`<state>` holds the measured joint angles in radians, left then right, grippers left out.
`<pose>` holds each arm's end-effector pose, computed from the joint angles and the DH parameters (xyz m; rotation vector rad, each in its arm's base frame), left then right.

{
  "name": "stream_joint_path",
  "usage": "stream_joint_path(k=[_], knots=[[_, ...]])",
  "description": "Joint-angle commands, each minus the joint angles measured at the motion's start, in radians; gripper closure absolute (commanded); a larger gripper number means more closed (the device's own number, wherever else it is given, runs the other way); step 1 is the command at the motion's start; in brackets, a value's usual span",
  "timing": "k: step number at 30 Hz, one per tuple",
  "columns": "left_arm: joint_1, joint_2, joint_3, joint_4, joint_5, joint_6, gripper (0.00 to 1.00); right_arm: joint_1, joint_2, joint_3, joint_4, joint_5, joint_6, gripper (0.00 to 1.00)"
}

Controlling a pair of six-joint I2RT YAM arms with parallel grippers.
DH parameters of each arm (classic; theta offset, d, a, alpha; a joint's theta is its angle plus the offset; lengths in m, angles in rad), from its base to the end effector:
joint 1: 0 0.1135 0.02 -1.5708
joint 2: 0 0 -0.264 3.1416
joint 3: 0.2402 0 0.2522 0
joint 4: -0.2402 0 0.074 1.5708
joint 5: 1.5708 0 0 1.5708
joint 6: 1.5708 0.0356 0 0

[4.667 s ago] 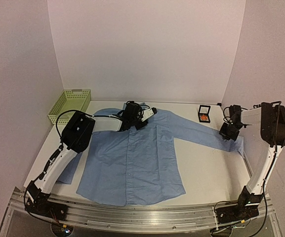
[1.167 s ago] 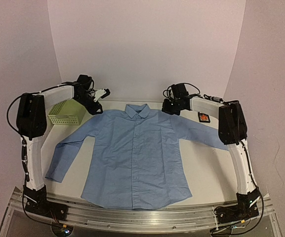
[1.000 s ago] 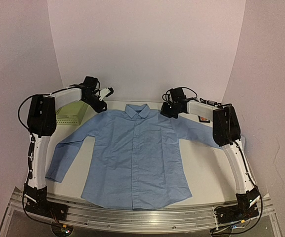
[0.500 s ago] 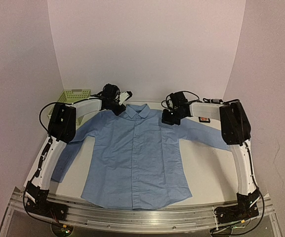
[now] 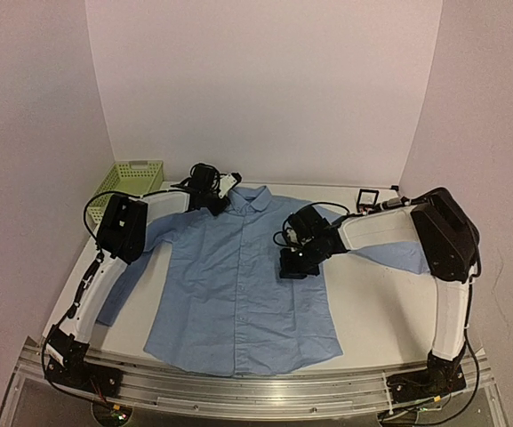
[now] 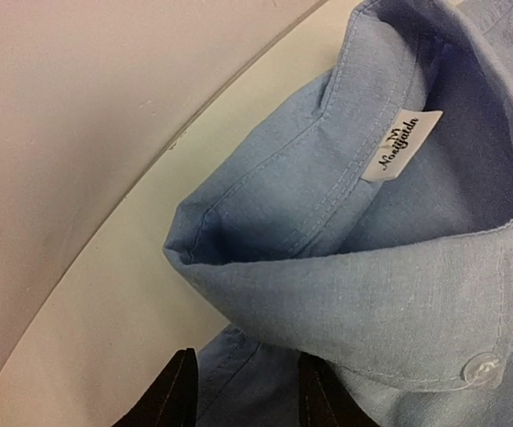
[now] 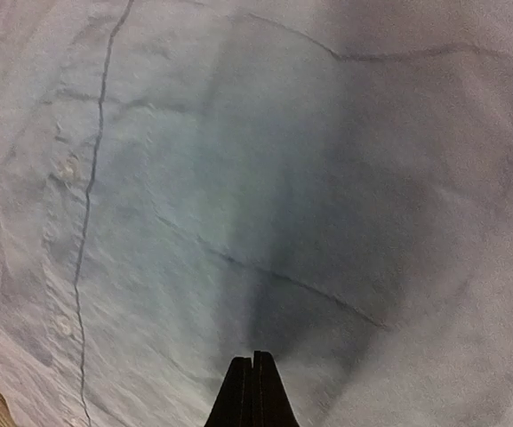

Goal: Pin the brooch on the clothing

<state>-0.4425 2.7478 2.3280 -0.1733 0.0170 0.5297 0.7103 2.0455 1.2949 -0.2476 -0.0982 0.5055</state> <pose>0.5445 -0.2587 0.1085 1.0196 1.9087 0.0318 0.3162 0.2765 0.1331 -0.3115 2.6537 0.5570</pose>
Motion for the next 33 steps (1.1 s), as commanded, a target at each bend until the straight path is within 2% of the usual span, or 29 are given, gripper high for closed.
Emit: stream_joint_path(k=[1, 8, 13, 17, 21, 26, 33], knots=[[0.005, 0.056, -0.006, 0.020, -0.091, 0.026, 0.62, -0.009, -0.070, -0.113, -0.058, 0.019, 0.041, 1.00], [0.017, 0.080, 0.027, 0.047, -0.109, 0.038, 0.62, -0.009, -0.099, -0.221, -0.075, -0.007, 0.044, 1.00], [0.016, 0.069, 0.019, 0.061, -0.095, 0.034, 0.62, -0.008, -0.099, -0.233, -0.076, -0.017, 0.031, 1.00], [0.016, 0.052, 0.013, 0.068, -0.090, 0.033, 0.62, -0.008, -0.082, -0.174, -0.085, -0.028, 0.015, 1.00], [0.010, -0.006, 0.012, 0.067, -0.058, 0.026, 0.61, -0.024, -0.086, -0.027, -0.106, -0.063, -0.017, 1.00], [-0.002, -0.103, -0.003, 0.078, -0.014, 0.035, 0.59, -0.125, -0.135, 0.115, -0.120, -0.070, -0.005, 1.00], [-0.013, -0.222, -0.053, 0.065, 0.081, 0.013, 0.54, -0.382, -0.306, 0.021, -0.182, 0.058, 0.023, 1.00]])
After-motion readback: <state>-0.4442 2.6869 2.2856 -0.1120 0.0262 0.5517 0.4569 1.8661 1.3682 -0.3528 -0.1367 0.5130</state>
